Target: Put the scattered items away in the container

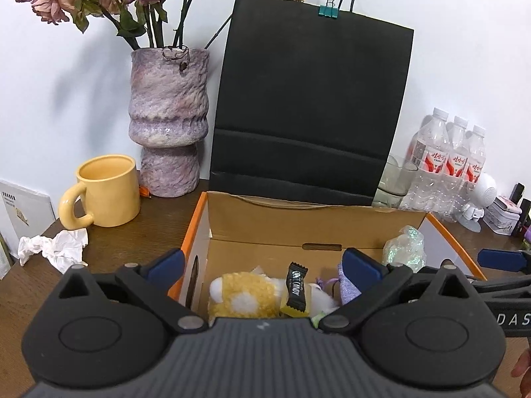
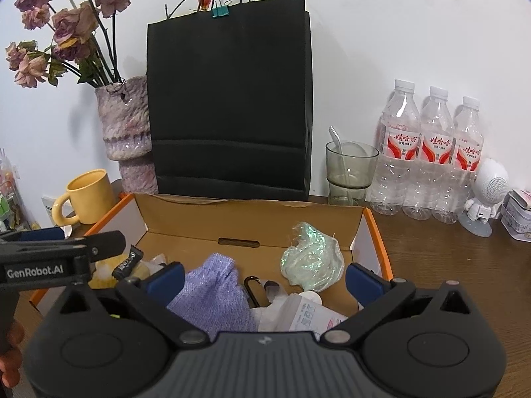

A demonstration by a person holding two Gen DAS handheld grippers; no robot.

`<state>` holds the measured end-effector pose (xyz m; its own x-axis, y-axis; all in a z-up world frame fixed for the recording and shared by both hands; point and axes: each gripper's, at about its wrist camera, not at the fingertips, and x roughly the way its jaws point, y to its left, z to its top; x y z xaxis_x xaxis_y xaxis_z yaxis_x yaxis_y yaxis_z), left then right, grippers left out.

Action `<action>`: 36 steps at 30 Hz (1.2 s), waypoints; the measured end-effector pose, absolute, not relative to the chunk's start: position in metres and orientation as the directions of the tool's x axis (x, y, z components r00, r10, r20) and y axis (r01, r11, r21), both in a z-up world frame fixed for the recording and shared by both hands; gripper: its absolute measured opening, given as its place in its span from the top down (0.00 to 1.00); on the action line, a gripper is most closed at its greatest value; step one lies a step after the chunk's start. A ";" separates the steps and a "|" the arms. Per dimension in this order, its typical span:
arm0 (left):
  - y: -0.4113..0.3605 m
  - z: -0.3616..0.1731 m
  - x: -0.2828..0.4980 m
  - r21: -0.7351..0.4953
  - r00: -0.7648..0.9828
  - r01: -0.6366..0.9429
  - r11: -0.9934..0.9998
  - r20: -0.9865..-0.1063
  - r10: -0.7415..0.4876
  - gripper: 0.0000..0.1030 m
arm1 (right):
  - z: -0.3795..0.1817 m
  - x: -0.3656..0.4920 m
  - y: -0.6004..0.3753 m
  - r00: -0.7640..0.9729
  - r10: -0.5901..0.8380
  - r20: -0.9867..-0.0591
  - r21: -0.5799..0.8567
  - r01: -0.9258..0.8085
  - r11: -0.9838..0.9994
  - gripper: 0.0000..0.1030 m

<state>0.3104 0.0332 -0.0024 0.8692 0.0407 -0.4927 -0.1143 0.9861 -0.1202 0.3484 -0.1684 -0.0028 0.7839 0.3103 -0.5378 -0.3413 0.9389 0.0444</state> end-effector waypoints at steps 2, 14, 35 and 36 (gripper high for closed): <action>0.033 -0.001 0.308 -0.129 0.867 -0.121 0.984 -0.497 0.041 0.00 | -0.001 0.346 -0.169 0.785 0.312 -0.536 0.046 -0.341 0.939 0.00; 0.018 0.023 0.238 -0.104 0.857 -0.124 0.987 -0.512 0.054 0.00 | 0.029 0.275 -0.184 0.796 0.307 -0.522 0.052 -0.330 0.943 0.00; -0.004 0.052 0.105 -0.049 0.843 -0.127 0.991 -0.531 0.081 0.00 | 0.063 0.129 -0.209 0.812 0.280 -0.513 0.026 -0.311 0.950 0.00; -0.005 0.052 0.104 -0.049 0.843 -0.127 0.991 -0.531 0.082 0.00 | 0.064 0.126 -0.210 0.813 0.280 -0.512 0.026 -0.311 0.950 0.00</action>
<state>0.1038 -0.0046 0.0519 0.8431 0.0818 -0.5314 -0.1268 0.9907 -0.0487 0.1261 -0.2096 0.0636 0.8125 0.2796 -0.5115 -0.3107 0.9501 0.0258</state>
